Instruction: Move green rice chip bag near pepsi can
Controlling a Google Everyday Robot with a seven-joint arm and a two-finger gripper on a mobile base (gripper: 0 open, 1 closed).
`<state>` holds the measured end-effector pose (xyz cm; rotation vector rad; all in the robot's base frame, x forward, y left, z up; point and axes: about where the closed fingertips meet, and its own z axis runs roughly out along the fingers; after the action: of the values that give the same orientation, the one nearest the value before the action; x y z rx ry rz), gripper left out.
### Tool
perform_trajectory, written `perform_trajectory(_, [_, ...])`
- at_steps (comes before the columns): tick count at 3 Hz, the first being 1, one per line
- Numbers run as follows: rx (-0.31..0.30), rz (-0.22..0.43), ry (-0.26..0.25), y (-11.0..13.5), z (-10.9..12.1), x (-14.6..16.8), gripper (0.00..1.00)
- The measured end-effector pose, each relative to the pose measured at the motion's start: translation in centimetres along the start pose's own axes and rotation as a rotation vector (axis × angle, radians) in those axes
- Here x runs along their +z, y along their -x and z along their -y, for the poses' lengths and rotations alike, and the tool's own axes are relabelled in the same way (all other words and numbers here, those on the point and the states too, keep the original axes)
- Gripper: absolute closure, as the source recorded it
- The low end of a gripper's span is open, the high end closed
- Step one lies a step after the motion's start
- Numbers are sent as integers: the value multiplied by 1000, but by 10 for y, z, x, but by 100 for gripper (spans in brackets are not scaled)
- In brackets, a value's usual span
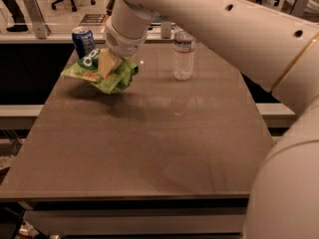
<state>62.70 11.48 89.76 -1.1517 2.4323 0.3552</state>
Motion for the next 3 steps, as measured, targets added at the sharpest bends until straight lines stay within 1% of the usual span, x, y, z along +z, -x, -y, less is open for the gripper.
perform_trajectory(1, [125, -51, -64, -4, 36, 18, 100])
perform_trajectory(2, [229, -120, -128, -15, 73, 29, 100])
perform_trajectory(3, [291, -170, -195, -25, 109, 33, 100])
